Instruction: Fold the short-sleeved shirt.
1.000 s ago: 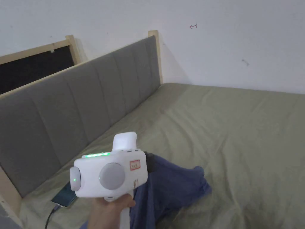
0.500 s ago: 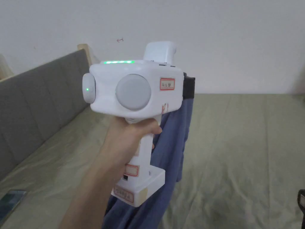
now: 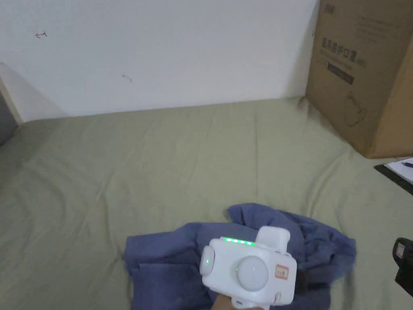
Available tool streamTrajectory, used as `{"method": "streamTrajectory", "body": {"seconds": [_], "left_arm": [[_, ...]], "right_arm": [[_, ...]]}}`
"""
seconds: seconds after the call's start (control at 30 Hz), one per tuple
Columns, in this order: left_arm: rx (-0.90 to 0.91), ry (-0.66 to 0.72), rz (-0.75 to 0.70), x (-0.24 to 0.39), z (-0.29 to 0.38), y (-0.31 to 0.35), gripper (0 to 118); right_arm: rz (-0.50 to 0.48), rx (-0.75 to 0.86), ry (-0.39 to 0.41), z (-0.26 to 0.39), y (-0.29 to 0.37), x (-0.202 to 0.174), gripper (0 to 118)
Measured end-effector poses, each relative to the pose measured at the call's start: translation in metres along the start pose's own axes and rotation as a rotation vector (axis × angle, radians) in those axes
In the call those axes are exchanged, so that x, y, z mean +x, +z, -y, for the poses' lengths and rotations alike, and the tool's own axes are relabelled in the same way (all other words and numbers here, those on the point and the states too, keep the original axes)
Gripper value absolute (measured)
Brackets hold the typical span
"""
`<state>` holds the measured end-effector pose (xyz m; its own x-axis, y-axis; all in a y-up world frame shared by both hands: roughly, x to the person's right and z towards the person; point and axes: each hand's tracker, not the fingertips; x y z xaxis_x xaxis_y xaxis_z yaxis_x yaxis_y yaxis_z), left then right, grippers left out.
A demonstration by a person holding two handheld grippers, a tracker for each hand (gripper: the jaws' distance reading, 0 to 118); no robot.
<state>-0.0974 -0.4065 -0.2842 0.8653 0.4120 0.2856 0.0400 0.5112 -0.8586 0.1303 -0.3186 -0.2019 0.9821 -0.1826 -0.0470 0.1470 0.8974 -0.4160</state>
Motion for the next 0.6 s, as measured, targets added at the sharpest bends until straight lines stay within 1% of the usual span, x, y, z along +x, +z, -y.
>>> {"method": "streamTrajectory", "body": {"seconds": [0.03,0.1,0.17,0.23,0.27,0.3,0.33,0.37,0.43,0.47,0.5,0.6], "left_arm": [[-0.017,0.024,0.009,-0.003,0.013,-0.012,4],[-0.033,0.029,-0.016,-0.006,0.026,-0.026,4],[-0.032,0.034,-0.013,-0.012,0.031,-0.028,4],[-0.022,0.048,-0.006,-0.016,0.03,-0.026,7],[-0.022,0.046,-0.008,-0.018,0.027,-0.024,13],[-0.019,0.044,-0.006,-0.016,0.023,-0.022,28],[-0.016,0.032,-0.011,-0.016,0.022,-0.02,28],[-0.017,0.019,-0.017,-0.017,0.02,-0.017,36],[-0.014,0.002,-0.005,-0.011,0.016,-0.007,86],[0.008,0.001,-0.005,-0.01,0.016,0.002,103],[0.055,-0.006,-0.009,-0.011,0.015,0.014,113],[0.096,-0.008,-0.014,-0.018,0.009,0.046,113]], "right_arm": [[-0.002,-0.012,0.002,0.003,-0.003,0.002,0],[0.004,-0.037,0.008,0.007,-0.009,0.004,0],[0.002,-0.054,0.005,0.011,-0.018,0.004,0],[-0.007,-0.07,-0.006,0.012,-0.024,0.004,0],[-0.013,-0.074,-0.007,0.012,-0.027,0.002,0],[-0.018,-0.077,-0.005,0.012,-0.029,0.0,0],[-0.022,-0.08,-0.001,0.012,-0.031,-0.003,0],[-0.028,-0.082,0.004,0.012,-0.033,-0.005,0],[-0.044,-0.089,0.01,0.011,-0.036,-0.01,0],[-0.053,-0.093,0.013,0.011,-0.038,-0.013,0],[-0.06,-0.095,0.018,0.011,-0.039,-0.015,0],[-0.075,-0.101,0.03,0.01,-0.041,-0.022,0]]}}
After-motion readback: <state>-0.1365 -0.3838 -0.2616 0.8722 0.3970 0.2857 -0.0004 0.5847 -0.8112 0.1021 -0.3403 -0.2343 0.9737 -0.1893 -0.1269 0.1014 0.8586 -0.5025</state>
